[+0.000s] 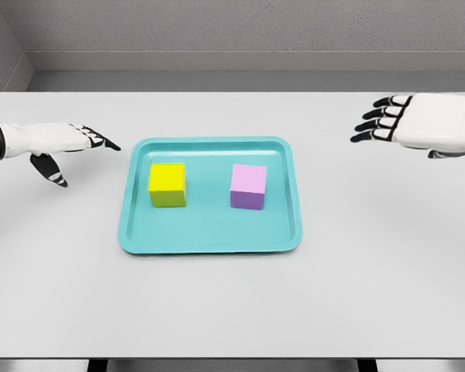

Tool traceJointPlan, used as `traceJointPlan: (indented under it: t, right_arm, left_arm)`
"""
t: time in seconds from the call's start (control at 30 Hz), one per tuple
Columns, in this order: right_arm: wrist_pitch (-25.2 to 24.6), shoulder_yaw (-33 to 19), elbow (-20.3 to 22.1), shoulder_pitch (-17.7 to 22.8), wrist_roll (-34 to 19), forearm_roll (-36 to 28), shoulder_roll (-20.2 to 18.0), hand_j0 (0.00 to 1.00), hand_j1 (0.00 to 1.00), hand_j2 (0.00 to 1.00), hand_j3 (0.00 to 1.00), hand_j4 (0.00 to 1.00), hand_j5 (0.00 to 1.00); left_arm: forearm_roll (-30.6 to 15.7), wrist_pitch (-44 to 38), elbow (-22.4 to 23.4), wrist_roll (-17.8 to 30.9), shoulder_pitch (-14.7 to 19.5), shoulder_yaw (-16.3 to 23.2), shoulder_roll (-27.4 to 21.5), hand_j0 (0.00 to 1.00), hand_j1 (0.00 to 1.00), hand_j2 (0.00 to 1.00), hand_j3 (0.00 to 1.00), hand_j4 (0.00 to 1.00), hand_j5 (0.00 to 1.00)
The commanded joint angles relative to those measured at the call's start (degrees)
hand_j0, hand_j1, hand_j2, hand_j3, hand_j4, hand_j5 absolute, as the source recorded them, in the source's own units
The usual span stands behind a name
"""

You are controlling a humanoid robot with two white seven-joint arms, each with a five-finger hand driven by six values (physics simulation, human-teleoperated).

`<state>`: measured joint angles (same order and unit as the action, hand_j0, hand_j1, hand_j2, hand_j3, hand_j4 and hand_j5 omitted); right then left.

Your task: Push two cubes

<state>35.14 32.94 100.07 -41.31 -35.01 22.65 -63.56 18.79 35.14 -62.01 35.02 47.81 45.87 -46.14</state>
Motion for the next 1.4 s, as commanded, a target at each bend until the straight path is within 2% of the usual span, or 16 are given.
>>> traceJointPlan:
  t: [0.0,0.03,0.07,0.17,0.23,0.37,0.43,0.47,0.5,0.67,0.77,0.93,1.0,1.07,1.2,1.37]
  right_arm:
    - [-0.1,0.4,0.1,0.0,0.0,-0.2,0.3,1.0,1.0,1.0,1.0,1.0,1.0]
    - [-0.1,0.4,0.0,0.0,0.0,-0.4,0.3,1.0,1.0,1.0,1.0,1.0,1.0]
    - [-0.1,0.4,0.0,0.0,0.0,-0.5,0.3,1.0,1.0,1.0,1.0,1.0,1.0]
    - [-0.1,0.5,-0.1,0.0,0.0,-0.5,1.1,0.99,0.99,0.99,0.99,0.99,0.99]
    - [-0.1,1.9,0.1,-0.6,0.0,-0.5,1.2,0.31,0.31,0.31,0.31,0.31,0.31]
    - [-0.1,11.0,0.0,-4.6,0.0,-0.1,6.3,0.25,0.25,0.25,0.25,0.25,0.25]
    - [-0.1,13.2,0.0,-4.8,0.0,2.2,7.5,0.1,0.1,0.1,0.1,0.1,0.1]
    - [-0.1,14.4,0.0,-4.8,0.0,3.6,8.4,0.1,0.1,0.1,0.1,0.1,0.1]
    - [-0.1,14.7,0.0,-5.0,0.0,4.9,8.6,0.1,0.1,0.1,0.1,0.1,0.1]
    - [-0.1,19.2,-0.8,-7.3,0.0,8.4,12.8,0.1,0.1,0.1,0.1,0.1,0.1]
    - [-0.1,19.8,-1.8,-7.6,0.0,9.6,14.3,0.11,0.11,0.11,0.11,0.11,0.11]
    - [-0.1,20.2,-5.5,-9.1,0.0,9.7,17.3,0.13,0.13,0.13,0.13,0.13,0.13]
    - [-0.1,21.9,-8.4,-10.3,0.0,10.0,19.4,0.13,0.13,0.13,0.13,0.13,0.13]
    - [-0.1,23.2,-11.7,-11.1,0.0,11.8,22.0,0.13,0.13,0.13,0.13,0.13,0.13]
    - [-0.1,25.5,-14.9,-11.6,0.0,14.3,25.3,0.13,0.13,0.13,0.13,0.13,0.13]
    - [-0.1,25.7,-18.2,-12.4,0.0,14.3,26.9,0.15,0.15,0.15,0.15,0.15,0.15]
  left_arm:
    - [-0.2,-0.1,0.0,0.0,0.1,-0.1,-0.1,1.0,1.0,1.0,1.0,1.0,1.0]
    - [-0.2,-0.1,0.0,0.0,0.0,-0.1,-0.1,0.99,0.99,0.99,0.99,0.99,0.99]
    - [-0.2,-0.1,0.0,0.0,0.1,-0.1,0.0,0.92,0.92,0.92,0.92,0.92,0.92]
    - [0.0,-0.1,-0.6,0.0,0.1,0.2,0.3,0.21,0.21,0.21,0.21,0.21,0.21]
    - [-0.1,-0.1,-1.3,0.0,0.1,0.2,0.7,0.03,0.03,0.03,0.03,0.03,0.03]
    - [0.0,-0.1,-2.4,0.0,-0.1,0.7,0.8,0.0,0.0,0.0,0.0,0.0,0.0]
    - [0.1,-0.1,-5.3,0.0,0.1,0.8,2.3,0.0,0.0,0.0,0.0,0.0,0.0]
    - [0.1,-0.1,-8.8,0.0,-0.4,1.0,2.1,0.0,0.0,0.0,0.0,0.0,0.0]
    - [0.2,-0.1,-10.1,0.0,-0.4,1.4,1.8,0.0,0.0,0.0,0.0,0.0,0.0]
    - [0.2,-0.1,-10.4,0.0,-0.5,1.9,2.2,0.0,0.0,0.0,0.0,0.0,0.0]
    - [0.3,-0.1,-10.4,0.0,-0.4,2.6,3.6,0.0,0.0,0.0,0.0,0.0,0.0]
    - [0.3,-0.1,-10.4,0.0,-0.5,3.5,4.6,0.0,0.0,0.0,0.0,0.0,0.0]
    - [0.3,-0.1,-10.4,0.0,-0.5,3.5,5.6,0.0,0.0,0.0,0.0,0.0,0.0]
    - [0.4,-0.1,-10.4,0.0,-0.5,3.5,5.6,0.0,0.0,0.0,0.0,0.0,0.0]
    - [0.4,-0.1,-10.4,0.0,-0.5,3.5,5.6,0.0,0.0,0.0,0.0,0.0,0.0]
    - [1.8,-0.1,-10.2,0.0,-0.5,3.5,7.1,0.0,0.0,0.0,0.0,0.0,0.0]
